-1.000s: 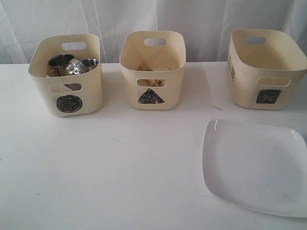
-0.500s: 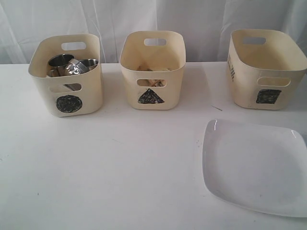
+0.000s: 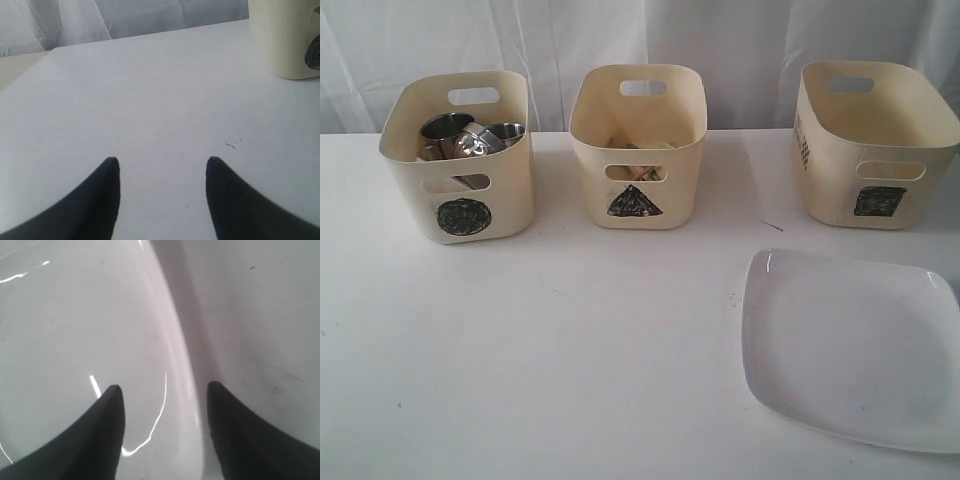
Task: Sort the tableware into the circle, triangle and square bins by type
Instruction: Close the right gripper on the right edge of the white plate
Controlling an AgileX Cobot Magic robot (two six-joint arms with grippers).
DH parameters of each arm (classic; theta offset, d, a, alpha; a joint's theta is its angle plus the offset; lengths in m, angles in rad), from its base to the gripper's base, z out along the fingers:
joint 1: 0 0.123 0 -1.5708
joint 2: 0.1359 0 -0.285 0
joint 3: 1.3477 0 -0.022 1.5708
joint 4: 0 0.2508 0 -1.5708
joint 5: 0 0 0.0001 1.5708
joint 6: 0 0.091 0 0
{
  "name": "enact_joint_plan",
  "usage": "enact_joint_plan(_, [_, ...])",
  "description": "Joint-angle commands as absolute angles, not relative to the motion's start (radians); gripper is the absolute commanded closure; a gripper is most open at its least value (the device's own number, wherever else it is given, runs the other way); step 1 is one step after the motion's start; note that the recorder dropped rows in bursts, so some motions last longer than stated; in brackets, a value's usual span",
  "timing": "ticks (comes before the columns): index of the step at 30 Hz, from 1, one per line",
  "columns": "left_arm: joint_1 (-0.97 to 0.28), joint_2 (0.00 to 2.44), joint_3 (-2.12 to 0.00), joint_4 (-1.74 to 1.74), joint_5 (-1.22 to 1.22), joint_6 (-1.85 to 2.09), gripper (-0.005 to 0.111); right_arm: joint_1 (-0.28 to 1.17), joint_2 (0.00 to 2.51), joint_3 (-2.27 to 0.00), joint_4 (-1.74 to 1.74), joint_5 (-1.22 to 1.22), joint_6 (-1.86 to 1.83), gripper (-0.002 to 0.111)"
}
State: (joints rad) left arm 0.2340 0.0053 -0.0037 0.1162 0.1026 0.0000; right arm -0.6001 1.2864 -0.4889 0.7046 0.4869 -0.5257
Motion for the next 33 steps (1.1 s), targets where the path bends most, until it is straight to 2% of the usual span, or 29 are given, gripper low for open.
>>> enact_joint_plan(1, [0.236, 0.000, 0.000, 0.106, 0.098, 0.000, 0.050, -0.628, 1.334, -0.487, 0.707, 0.472, -0.556, 0.059])
enact_joint_plan(16, [0.236, 0.000, 0.000, 0.106, 0.098, 0.000, 0.050, -0.631, 1.471, -0.490, 0.705, 0.450, -0.599, 0.059])
enact_joint_plan(33, [0.236, 0.000, 0.000, 0.106, 0.098, 0.000, 0.050, -0.631, 1.594, -0.527, 0.740, 0.596, -0.655, 0.059])
